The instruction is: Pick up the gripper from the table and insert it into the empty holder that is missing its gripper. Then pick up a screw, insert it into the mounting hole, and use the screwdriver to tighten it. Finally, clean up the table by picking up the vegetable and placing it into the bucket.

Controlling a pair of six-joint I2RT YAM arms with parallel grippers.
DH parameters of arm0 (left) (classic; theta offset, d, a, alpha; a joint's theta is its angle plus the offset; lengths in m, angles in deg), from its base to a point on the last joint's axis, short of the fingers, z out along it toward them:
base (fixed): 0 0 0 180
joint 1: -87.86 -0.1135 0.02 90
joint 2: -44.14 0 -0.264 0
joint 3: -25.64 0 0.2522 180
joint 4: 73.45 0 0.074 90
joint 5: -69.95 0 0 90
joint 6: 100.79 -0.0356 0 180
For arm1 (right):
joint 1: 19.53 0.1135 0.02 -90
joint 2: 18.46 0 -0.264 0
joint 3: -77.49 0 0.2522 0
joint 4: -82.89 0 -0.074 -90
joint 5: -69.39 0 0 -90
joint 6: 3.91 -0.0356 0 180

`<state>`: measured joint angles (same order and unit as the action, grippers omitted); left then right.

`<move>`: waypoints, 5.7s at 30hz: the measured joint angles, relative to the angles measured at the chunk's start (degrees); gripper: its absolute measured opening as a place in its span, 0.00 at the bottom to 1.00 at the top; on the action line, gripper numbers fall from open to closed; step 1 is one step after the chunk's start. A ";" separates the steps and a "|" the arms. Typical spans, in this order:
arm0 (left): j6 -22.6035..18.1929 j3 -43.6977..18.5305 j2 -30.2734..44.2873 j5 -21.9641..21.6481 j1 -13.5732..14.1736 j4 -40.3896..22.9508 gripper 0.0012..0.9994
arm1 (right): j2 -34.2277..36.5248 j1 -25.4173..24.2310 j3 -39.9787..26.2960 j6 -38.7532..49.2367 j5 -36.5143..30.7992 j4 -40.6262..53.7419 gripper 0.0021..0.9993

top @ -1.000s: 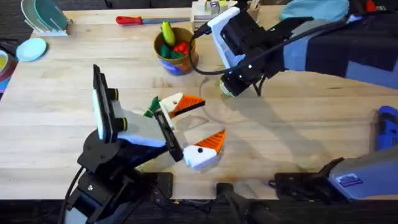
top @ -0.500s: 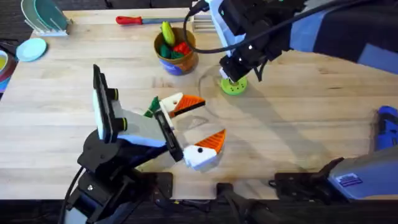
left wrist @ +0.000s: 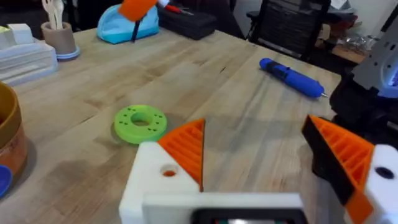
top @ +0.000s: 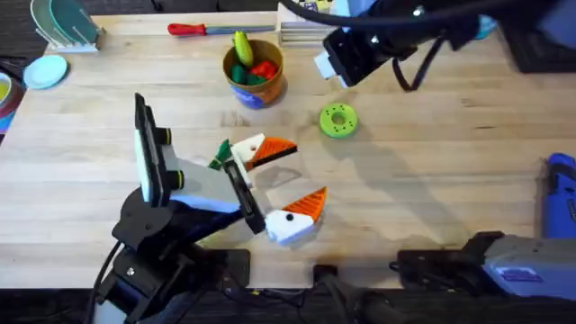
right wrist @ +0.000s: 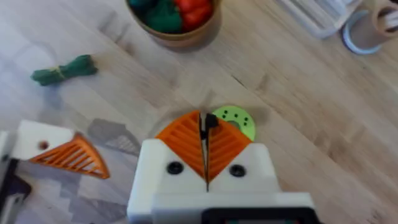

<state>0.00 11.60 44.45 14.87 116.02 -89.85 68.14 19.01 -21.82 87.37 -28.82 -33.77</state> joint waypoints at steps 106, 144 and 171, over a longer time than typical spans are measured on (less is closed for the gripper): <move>-1.36 -0.07 0.01 10.09 0.00 -0.99 0.99 | -45.07 1.13 14.79 -11.15 12.45 18.36 0.99; -1.73 -0.07 0.01 9.87 0.00 -0.98 0.01 | -53.31 -4.24 28.23 -9.91 -4.99 16.90 0.99; -1.73 -0.07 0.01 9.87 0.00 -0.98 0.01 | -20.88 -72.92 28.25 5.96 -8.74 11.54 0.99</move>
<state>-1.73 11.54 44.46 24.74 116.02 -90.83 47.27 -53.91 6.43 93.32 -37.56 -22.23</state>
